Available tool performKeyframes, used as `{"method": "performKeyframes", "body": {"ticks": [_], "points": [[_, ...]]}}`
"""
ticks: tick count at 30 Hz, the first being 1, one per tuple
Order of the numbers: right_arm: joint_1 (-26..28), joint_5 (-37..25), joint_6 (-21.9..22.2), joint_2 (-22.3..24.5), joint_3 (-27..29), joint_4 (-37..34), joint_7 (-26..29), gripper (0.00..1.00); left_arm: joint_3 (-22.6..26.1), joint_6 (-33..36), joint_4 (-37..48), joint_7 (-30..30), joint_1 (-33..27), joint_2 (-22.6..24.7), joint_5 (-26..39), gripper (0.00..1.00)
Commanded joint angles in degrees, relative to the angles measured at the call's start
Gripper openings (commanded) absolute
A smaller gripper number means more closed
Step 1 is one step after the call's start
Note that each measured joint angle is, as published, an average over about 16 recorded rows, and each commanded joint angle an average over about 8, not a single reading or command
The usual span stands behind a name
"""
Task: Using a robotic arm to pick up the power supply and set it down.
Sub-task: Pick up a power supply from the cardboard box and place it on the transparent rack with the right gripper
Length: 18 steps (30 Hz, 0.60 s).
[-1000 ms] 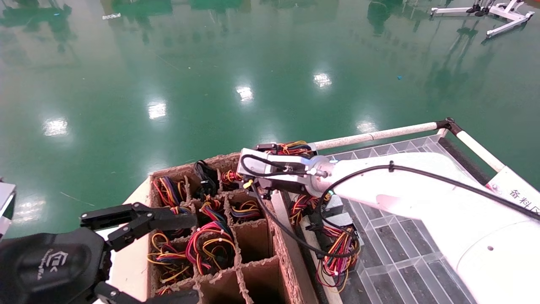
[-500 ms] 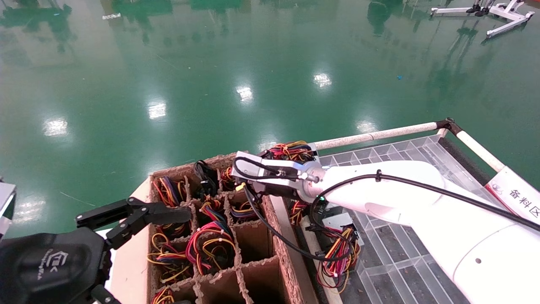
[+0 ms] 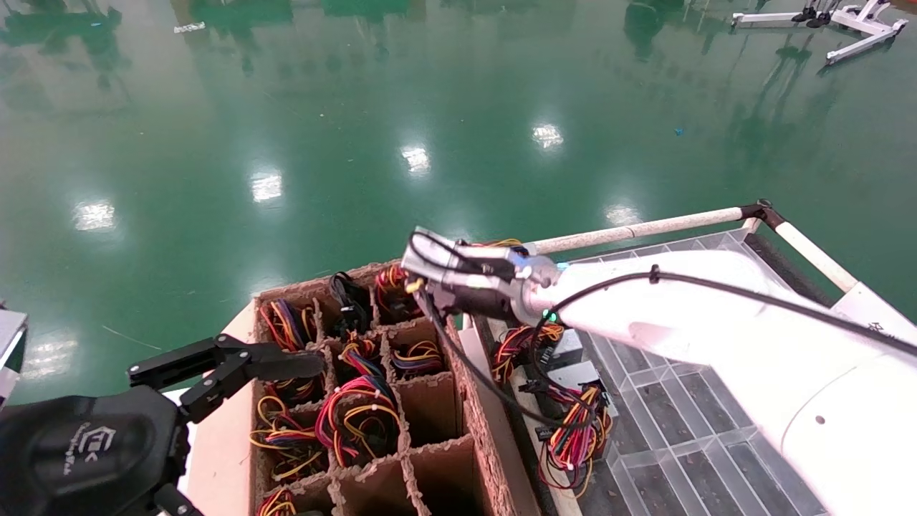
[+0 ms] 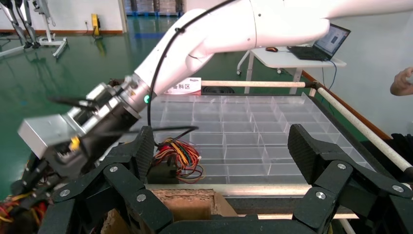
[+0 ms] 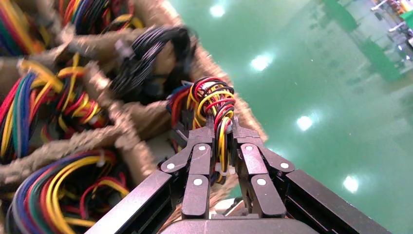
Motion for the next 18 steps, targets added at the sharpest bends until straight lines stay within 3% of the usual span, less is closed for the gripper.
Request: {"method": "performKeyframes", "body": {"ticks": [1,10,18], "points": [[0.6,1.4,-0.1,0.0,-0.1,-0.4,0.7,0.00,0.0,0.0,0.0,0.0,0.0,0.0,0.0,1.00],[6.0,9.0,-7.4,1.2,2.7,-3.5,2.7,0.00,0.0,0.0,0.0,0.0,0.0,0.0,0.0,1.00],[11.3,16.0,-20.8,5.6,7.1,-6.4,2.4,0.00,0.0,0.0,0.0,0.0,0.0,0.0,0.0,1.00]]}}
